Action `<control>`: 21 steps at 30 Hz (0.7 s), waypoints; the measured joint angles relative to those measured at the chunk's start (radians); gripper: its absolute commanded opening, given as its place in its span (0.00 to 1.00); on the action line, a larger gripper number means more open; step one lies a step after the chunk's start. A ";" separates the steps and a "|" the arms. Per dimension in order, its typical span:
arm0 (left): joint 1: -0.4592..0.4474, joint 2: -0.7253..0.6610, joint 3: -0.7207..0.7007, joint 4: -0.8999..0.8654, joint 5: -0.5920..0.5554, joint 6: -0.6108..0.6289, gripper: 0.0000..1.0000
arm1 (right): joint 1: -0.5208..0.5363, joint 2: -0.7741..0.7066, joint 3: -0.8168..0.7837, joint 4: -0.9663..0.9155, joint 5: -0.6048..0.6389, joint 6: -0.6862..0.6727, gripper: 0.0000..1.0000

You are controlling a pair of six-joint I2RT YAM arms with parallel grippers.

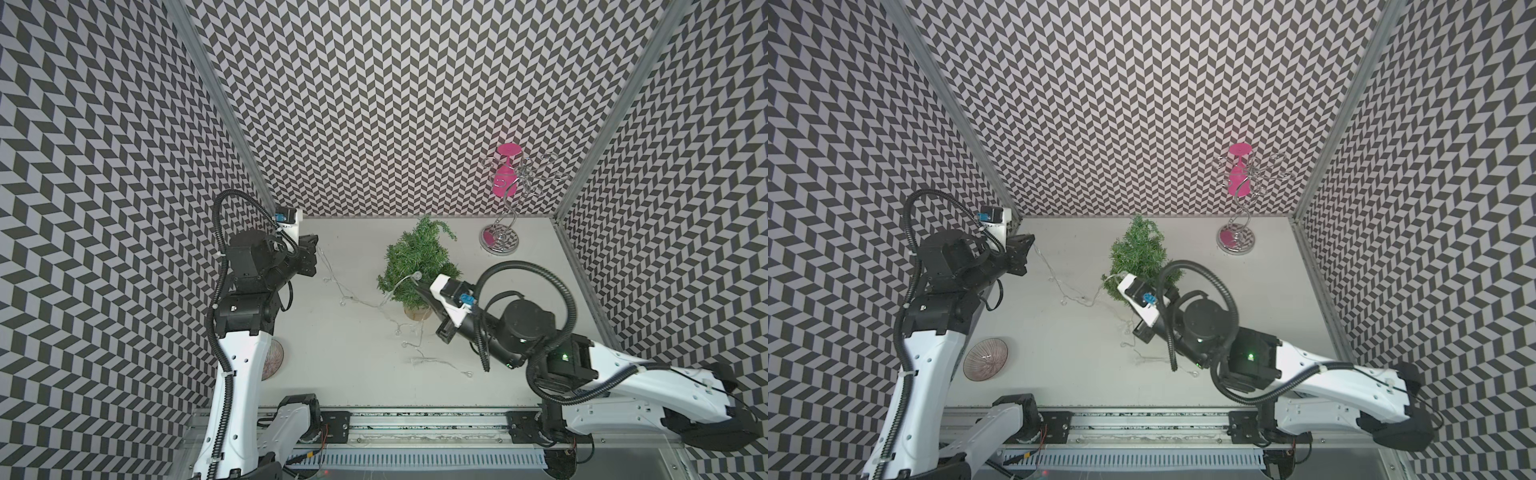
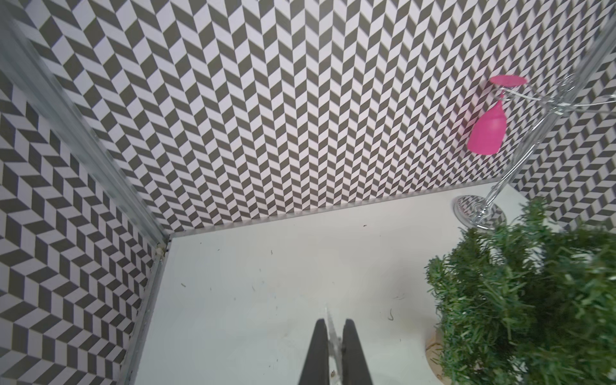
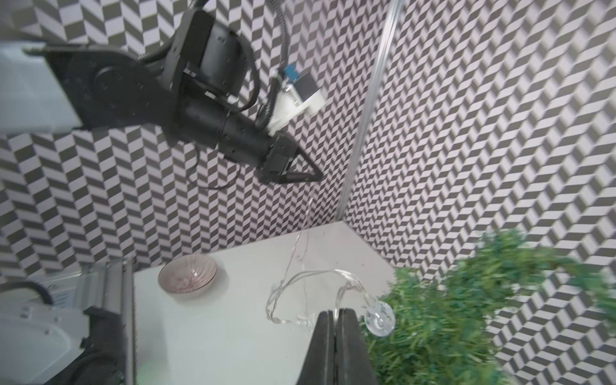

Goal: Wrap string light around the christmas tree
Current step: Pick up the light string from the center of the board.

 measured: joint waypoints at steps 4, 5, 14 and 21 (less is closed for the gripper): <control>-0.017 -0.023 0.013 0.015 0.055 -0.053 0.03 | 0.000 -0.052 0.031 -0.008 0.054 -0.061 0.02; -0.024 -0.028 0.016 0.019 0.068 -0.071 0.04 | 0.000 -0.061 0.041 -0.016 0.068 -0.077 0.02; -0.059 -0.066 0.073 0.084 0.174 -0.216 0.03 | 0.000 -0.108 0.133 -0.061 0.157 -0.215 0.02; -0.122 -0.126 0.084 0.152 0.225 -0.340 0.03 | 0.000 -0.149 0.156 -0.039 0.203 -0.345 0.03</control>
